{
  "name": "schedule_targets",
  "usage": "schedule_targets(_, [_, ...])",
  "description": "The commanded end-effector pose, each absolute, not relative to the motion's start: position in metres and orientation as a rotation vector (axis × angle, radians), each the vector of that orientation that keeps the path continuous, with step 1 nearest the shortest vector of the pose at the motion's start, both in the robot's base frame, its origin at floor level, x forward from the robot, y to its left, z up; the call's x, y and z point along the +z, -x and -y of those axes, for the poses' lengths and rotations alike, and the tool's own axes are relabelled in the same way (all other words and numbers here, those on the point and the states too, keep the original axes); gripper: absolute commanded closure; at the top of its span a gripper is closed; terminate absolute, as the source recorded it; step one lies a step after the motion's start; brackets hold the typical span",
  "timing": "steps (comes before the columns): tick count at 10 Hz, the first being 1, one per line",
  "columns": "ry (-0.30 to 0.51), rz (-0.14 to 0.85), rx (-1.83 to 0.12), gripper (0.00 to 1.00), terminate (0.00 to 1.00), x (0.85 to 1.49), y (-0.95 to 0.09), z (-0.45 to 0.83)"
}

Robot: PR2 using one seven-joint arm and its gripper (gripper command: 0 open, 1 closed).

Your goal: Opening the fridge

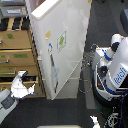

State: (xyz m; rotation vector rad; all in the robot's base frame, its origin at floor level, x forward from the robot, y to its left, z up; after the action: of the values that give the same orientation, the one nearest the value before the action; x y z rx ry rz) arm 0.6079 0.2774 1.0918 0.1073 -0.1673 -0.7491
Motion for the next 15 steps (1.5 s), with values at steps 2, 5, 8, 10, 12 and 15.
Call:
schedule_targets(2, [-0.13,0.15,-0.698,0.0,0.0,0.939,-0.716,-0.181])
schedule_targets(5, [-0.083,0.361,-0.844,0.0,0.0,1.154,-0.54,0.081])
schedule_targets(8, [0.209,0.563,-1.33,0.0,0.0,1.351,-0.255,0.362])
schedule_targets(10, [0.292,0.535,-1.432,0.0,0.0,1.363,-0.194,0.398])
schedule_targets(12, [0.384,0.433,-1.608,0.0,0.0,1.361,-0.13,0.514])
schedule_targets(15, [0.377,0.135,-1.706,0.0,0.0,1.25,-0.191,0.683])
